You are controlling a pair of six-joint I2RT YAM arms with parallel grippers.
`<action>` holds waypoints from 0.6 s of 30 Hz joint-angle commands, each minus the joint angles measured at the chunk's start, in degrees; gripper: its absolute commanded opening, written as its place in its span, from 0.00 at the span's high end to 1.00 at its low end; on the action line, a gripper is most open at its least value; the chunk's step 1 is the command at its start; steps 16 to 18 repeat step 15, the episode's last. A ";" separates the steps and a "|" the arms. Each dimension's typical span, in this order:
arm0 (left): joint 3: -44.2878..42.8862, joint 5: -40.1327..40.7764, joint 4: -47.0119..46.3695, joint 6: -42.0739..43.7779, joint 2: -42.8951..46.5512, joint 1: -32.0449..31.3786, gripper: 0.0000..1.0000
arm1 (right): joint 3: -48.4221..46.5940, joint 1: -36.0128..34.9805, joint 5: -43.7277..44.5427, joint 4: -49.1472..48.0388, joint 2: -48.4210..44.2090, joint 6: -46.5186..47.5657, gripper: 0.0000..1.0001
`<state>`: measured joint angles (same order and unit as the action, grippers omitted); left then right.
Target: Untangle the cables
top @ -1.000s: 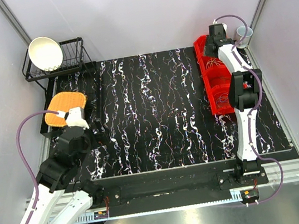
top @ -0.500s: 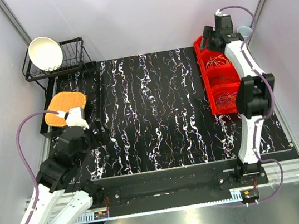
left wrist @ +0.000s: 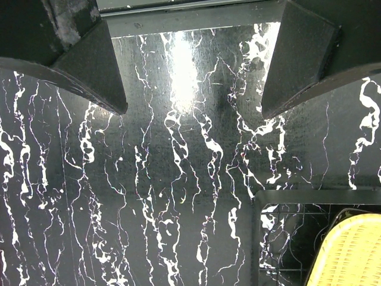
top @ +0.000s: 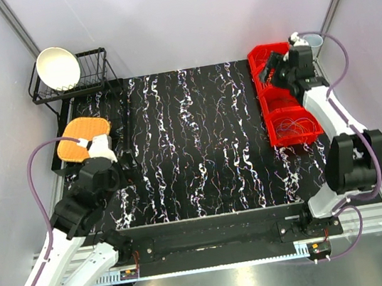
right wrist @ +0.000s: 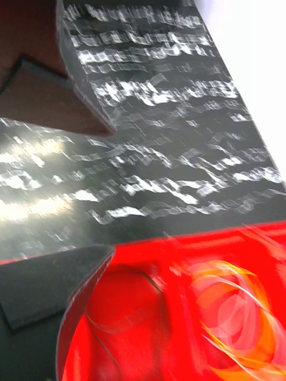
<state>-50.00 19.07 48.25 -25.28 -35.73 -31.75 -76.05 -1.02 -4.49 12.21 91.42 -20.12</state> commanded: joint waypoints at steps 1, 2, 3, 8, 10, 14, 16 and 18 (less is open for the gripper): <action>0.34 -1.58 -3.07 0.93 -1.19 0.28 0.01 | 10.97 -0.56 -7.97 -10.15 -6.86 -11.23 0.18; 0.43 -1.58 -3.07 0.93 -1.10 0.28 0.01 | 12.93 -0.65 -9.12 -11.58 -8.69 -12.56 0.14; 0.43 -1.58 -3.07 0.93 -1.19 0.28 0.01 | 14.51 -0.74 -10.35 -11.77 -9.32 -15.27 0.04; 0.51 -1.49 -3.07 0.93 -1.19 0.19 0.01 | 17.95 -0.74 -15.20 -9.92 -10.90 -13.19 0.00; 0.43 -1.41 -3.07 0.93 -0.93 0.20 0.01 | 21.19 -0.74 -15.20 -11.76 -13.09 -12.05 0.00; 0.51 -1.32 -3.16 0.93 -0.49 0.28 0.01 | 22.09 -0.74 -11.97 -12.66 -13.72 -11.61 0.01; 0.60 -1.32 -3.25 0.84 -0.22 0.28 0.01 | 21.65 -0.74 -10.81 -9.51 -13.72 -11.44 0.00; 0.60 -1.32 -3.25 0.84 -0.22 0.28 0.01 | 21.65 -0.74 -10.81 -9.51 -13.72 -11.44 0.00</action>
